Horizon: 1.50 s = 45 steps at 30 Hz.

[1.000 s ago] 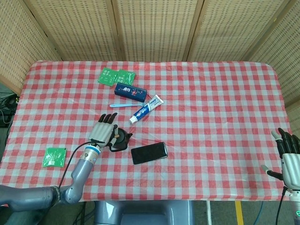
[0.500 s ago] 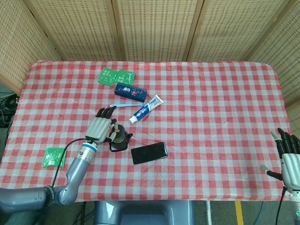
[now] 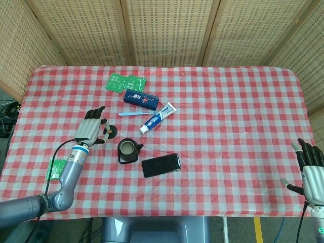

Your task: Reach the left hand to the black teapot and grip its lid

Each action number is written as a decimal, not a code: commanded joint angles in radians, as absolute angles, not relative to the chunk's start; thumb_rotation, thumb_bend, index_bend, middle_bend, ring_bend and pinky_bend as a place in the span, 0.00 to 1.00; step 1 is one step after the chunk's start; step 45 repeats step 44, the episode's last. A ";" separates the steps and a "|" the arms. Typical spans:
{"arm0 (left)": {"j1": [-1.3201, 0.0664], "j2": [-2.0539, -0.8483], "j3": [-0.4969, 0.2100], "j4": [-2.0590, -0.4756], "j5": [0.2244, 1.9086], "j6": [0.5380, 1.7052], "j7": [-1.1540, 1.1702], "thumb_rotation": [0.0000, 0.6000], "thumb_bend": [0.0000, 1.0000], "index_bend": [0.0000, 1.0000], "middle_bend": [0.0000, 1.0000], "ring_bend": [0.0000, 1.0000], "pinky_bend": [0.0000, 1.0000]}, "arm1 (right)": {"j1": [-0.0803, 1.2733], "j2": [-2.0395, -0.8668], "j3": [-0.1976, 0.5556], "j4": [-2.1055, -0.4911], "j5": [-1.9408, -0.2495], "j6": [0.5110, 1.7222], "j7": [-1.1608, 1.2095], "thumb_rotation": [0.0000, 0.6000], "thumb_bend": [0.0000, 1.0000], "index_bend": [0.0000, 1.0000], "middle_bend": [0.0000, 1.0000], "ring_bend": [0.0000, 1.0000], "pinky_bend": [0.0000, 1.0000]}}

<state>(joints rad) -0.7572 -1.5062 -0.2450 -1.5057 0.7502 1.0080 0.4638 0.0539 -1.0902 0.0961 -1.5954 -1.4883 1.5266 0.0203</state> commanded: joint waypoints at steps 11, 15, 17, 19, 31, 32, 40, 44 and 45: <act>-0.753 -1.625 -0.210 -1.274 0.792 0.893 0.327 1.00 0.32 0.51 0.00 0.00 0.00 | 0.061 -1.091 0.099 -1.589 -1.473 1.507 0.024 1.00 0.00 0.03 0.00 0.00 0.00; -0.748 -1.623 -0.210 -1.278 0.807 0.887 0.308 1.00 0.04 0.06 0.00 0.00 0.00 | 0.061 -1.093 0.100 -1.587 -1.474 1.510 0.029 1.00 0.00 0.03 0.00 0.00 0.00; -0.743 -1.610 -0.213 -1.299 0.816 0.888 0.296 1.00 0.00 0.00 0.00 0.00 0.00 | 0.060 -1.093 0.100 -1.587 -1.475 1.512 0.031 1.00 0.00 0.03 0.00 0.00 0.00; -0.735 -1.587 -0.218 -1.334 0.834 0.903 0.285 1.00 0.00 0.00 0.00 0.00 0.00 | 0.060 -1.093 0.100 -1.587 -1.476 1.512 0.034 1.00 0.00 0.03 0.00 0.00 0.00; -0.533 -1.316 -0.151 -1.673 1.134 1.258 0.238 1.00 0.00 0.00 0.00 0.00 0.00 | 0.062 -1.100 0.097 -1.589 -1.486 1.515 0.020 1.00 0.00 0.03 0.00 0.00 0.00; -0.505 -1.295 -0.133 -1.691 1.162 1.296 0.234 1.00 0.00 0.00 0.00 0.00 0.00 | 0.063 -1.101 0.096 -1.588 -1.487 1.514 0.020 1.00 0.00 0.03 0.00 0.00 0.00; -0.292 -1.180 0.026 -1.723 1.320 1.481 0.141 1.00 0.00 0.00 0.00 0.00 0.00 | 0.062 -1.098 0.096 -1.592 -1.486 1.516 0.021 1.00 0.00 0.03 0.00 0.00 0.00; -0.251 -1.165 0.055 -1.699 1.344 1.498 0.114 1.00 0.00 0.00 0.00 0.00 0.00 | 0.060 -1.094 0.096 -1.596 -1.486 1.518 0.025 1.00 0.00 0.03 0.00 0.00 0.00; -0.251 -1.165 0.055 -1.699 1.344 1.498 0.114 1.00 0.00 0.00 0.00 0.00 0.00 | 0.060 -1.094 0.096 -1.596 -1.486 1.518 0.025 1.00 0.00 0.03 0.00 0.00 0.00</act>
